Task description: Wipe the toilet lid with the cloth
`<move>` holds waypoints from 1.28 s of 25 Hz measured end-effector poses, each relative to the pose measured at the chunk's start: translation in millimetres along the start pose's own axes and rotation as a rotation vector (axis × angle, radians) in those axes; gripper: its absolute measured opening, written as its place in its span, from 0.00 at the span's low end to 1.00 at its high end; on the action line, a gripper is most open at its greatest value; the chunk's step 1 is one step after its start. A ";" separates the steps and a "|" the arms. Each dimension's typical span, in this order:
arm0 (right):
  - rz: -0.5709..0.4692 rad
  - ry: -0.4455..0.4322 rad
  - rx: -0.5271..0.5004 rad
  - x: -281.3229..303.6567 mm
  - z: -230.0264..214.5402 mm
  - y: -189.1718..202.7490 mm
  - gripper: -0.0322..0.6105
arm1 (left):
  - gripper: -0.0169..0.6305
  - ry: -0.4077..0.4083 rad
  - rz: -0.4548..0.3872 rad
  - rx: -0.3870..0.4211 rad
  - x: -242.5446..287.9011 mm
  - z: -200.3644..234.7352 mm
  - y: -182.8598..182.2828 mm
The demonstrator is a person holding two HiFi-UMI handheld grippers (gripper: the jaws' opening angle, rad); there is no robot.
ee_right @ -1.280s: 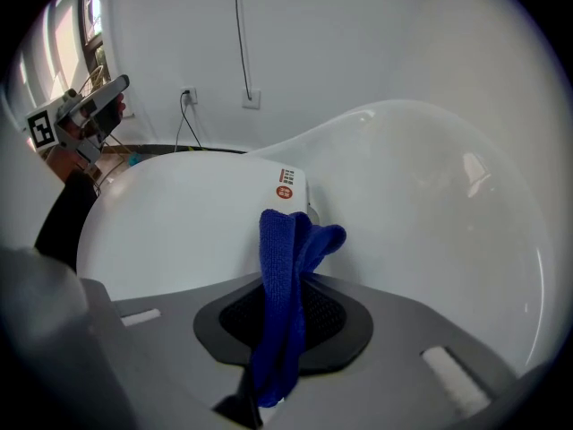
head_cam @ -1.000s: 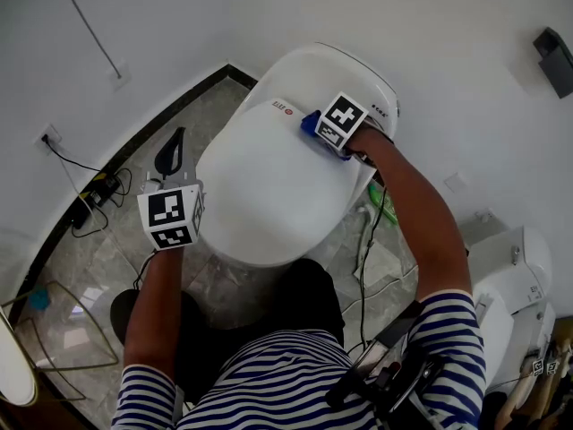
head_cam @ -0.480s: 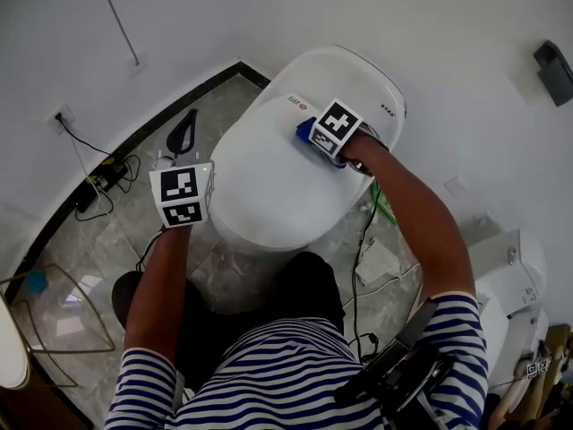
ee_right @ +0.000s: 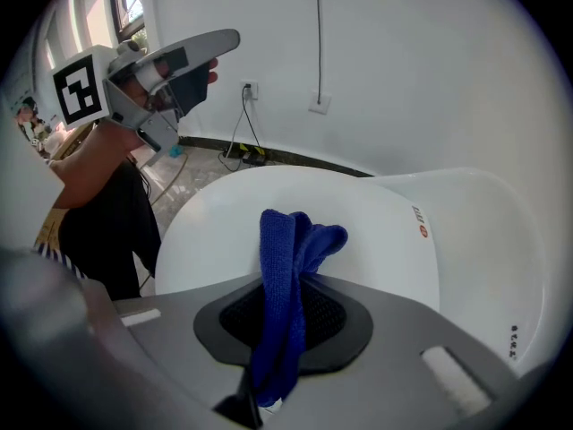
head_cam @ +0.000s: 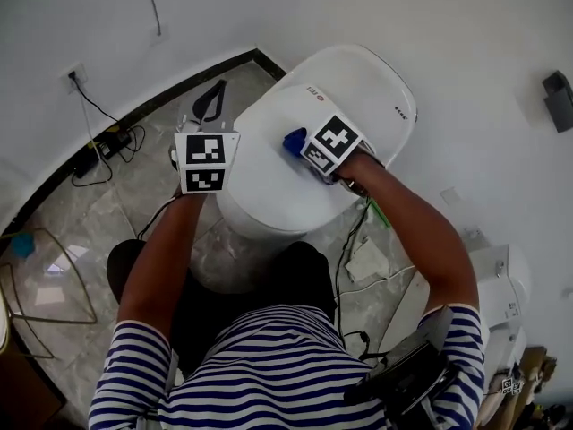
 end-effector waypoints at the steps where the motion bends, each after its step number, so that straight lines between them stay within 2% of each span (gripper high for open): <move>1: -0.002 -0.016 0.001 0.0 8.6 -1.9 0.15 | 0.03 0.003 0.003 0.002 0.1 -0.6 1.1; 13: -0.042 -0.212 -0.012 4.5 95.1 -13.2 0.15 | 0.03 0.004 0.008 0.011 -1.5 2.0 5.3; 21: -0.024 -0.323 -0.076 7.9 145.5 -10.5 0.15 | 0.03 0.007 0.005 0.013 -0.4 -0.5 4.7; 27: -0.029 -0.363 -0.102 12.0 165.8 -12.2 0.15 | 0.03 0.010 0.003 0.020 -0.8 -2.8 4.0; 32: -0.056 -0.370 -0.098 7.9 160.7 -16.0 0.15 | 0.03 0.014 0.007 0.018 2.3 -2.6 6.5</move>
Point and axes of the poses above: the fingertips, and each gripper's own axes: x forward along the fingers, z to its left, y out of its underside, the point moved 4 cm from there along -x, backward along the fingers, and after that the axes turned 2 degrees about z, right-handed, at the moved point
